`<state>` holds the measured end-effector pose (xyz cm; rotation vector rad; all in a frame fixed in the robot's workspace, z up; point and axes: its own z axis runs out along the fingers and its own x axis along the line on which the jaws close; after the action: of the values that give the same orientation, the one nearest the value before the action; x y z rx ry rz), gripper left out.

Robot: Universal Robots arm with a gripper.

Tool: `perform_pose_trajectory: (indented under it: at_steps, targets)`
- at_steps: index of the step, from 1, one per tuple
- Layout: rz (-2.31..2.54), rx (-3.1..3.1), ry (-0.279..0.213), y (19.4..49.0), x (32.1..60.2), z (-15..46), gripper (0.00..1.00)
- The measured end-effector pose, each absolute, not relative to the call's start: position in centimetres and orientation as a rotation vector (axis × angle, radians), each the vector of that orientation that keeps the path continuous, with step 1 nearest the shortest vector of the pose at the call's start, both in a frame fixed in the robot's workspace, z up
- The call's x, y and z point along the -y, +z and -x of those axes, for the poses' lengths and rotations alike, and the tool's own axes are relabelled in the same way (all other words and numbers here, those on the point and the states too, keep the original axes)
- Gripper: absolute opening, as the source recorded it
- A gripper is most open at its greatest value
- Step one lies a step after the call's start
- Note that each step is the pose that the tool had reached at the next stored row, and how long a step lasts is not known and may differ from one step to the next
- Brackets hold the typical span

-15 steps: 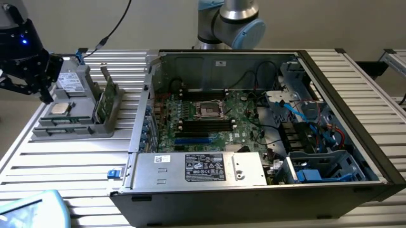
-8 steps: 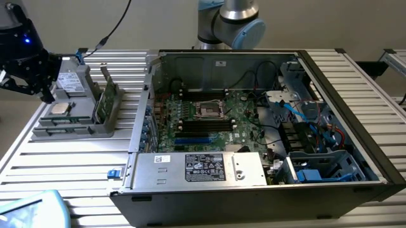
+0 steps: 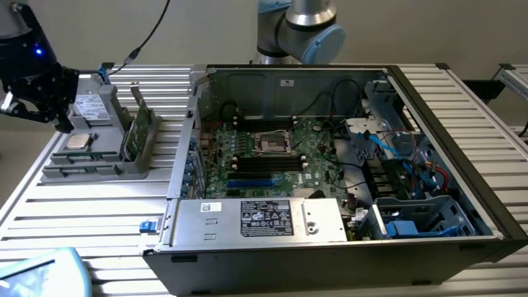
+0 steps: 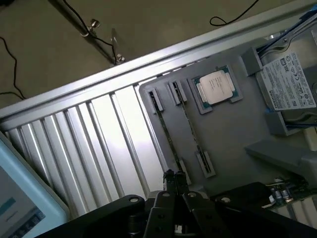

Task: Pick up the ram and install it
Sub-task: 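Pick up the ram and move it above insertion slot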

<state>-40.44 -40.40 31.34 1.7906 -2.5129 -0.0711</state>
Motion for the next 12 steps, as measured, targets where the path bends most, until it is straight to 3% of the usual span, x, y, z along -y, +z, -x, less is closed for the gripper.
perform_pose_trajectory:
  at_steps: [12]
  targets:
    - [-2.04, 2.344, -0.089, 31.34, 40.41, 40.43, 0.11]
